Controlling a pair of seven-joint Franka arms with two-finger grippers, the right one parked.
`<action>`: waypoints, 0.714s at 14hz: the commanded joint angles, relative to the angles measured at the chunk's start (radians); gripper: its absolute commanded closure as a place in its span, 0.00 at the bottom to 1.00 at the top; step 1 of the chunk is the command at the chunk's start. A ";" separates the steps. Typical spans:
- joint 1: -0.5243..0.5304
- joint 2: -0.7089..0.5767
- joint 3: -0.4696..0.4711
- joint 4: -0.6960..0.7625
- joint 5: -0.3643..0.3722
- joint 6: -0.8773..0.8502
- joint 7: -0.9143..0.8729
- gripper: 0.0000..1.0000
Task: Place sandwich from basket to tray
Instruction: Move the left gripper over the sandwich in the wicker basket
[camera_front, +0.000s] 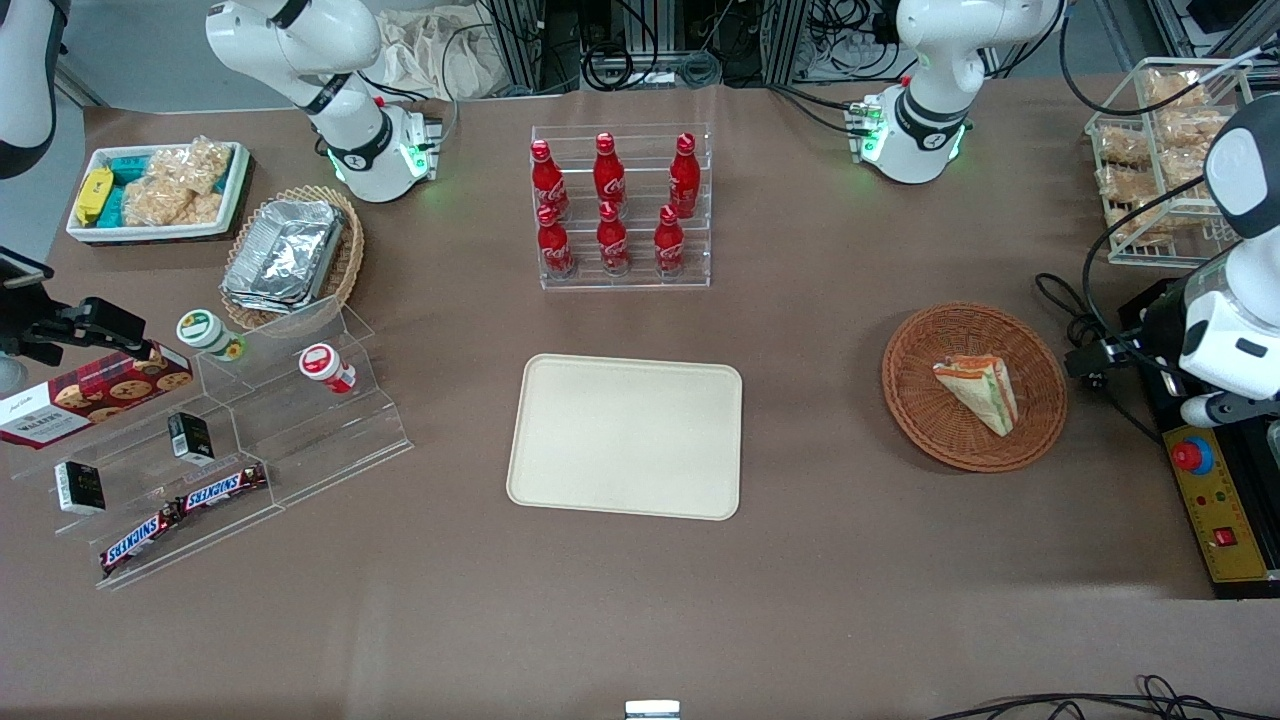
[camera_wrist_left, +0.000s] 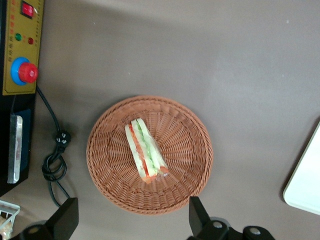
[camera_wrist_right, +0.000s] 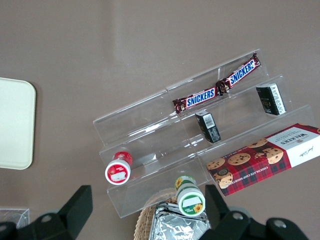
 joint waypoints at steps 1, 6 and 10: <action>-0.012 0.007 -0.003 0.023 0.018 -0.045 -0.026 0.01; -0.011 0.031 -0.002 0.020 0.022 -0.106 -0.146 0.01; 0.000 0.023 0.004 -0.069 0.018 -0.059 -0.403 0.01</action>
